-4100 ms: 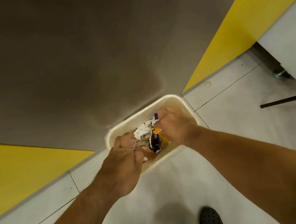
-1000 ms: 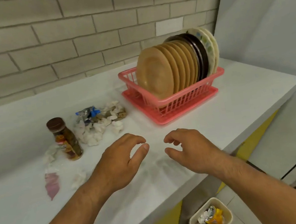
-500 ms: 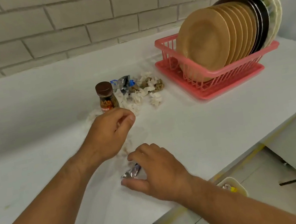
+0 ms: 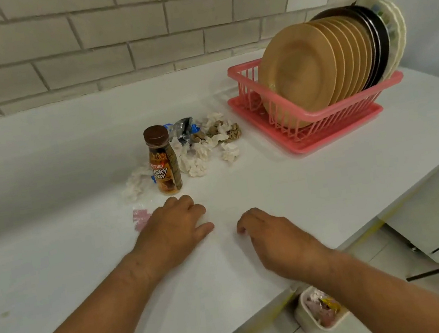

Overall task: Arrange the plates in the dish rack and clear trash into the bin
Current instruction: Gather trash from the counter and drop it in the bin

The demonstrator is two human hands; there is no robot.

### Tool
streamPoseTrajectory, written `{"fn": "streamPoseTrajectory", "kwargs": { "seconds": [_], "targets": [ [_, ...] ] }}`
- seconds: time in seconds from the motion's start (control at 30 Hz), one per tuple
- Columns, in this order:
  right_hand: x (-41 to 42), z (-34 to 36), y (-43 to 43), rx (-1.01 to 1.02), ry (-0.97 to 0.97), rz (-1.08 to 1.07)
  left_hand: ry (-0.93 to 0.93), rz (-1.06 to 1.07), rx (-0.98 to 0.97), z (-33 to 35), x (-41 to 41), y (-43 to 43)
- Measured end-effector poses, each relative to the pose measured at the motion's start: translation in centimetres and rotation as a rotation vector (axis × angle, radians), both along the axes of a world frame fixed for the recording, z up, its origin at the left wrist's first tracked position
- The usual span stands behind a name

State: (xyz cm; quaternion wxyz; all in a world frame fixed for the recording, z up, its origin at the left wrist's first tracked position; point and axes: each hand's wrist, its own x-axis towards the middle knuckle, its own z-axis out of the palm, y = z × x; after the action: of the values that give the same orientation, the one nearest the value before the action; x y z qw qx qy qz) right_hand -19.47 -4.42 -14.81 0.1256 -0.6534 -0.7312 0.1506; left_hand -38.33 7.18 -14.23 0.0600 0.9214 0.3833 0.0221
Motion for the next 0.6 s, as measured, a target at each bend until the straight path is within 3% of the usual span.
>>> {"fn": "streamPoseTrajectory", "kwargs": {
  "seconds": [0.1,0.2,0.33,0.43,0.6],
  "targets": [
    [2.4,0.1,-0.4,-0.007,0.057,-0.142,0.025,0.005,0.143,-1.0,1.2,-0.6],
    [3.3,0.1,-0.4,0.065,0.1,-0.198,0.031,0.011,0.114,-1.4,1.7,-1.0],
    [2.9,-0.1,-0.3,0.114,0.092,-0.213,-0.118,0.032,0.199,-0.2,0.8,-1.2],
    [2.3,0.0,0.0,0.108,0.065,-0.216,-0.3,0.229,0.218,0.7,-0.8,-0.5],
    [1.9,0.3,0.6,0.109,0.051,-0.215,-0.082,0.565,0.102,0.1,-2.8,0.4]
  ]
}}
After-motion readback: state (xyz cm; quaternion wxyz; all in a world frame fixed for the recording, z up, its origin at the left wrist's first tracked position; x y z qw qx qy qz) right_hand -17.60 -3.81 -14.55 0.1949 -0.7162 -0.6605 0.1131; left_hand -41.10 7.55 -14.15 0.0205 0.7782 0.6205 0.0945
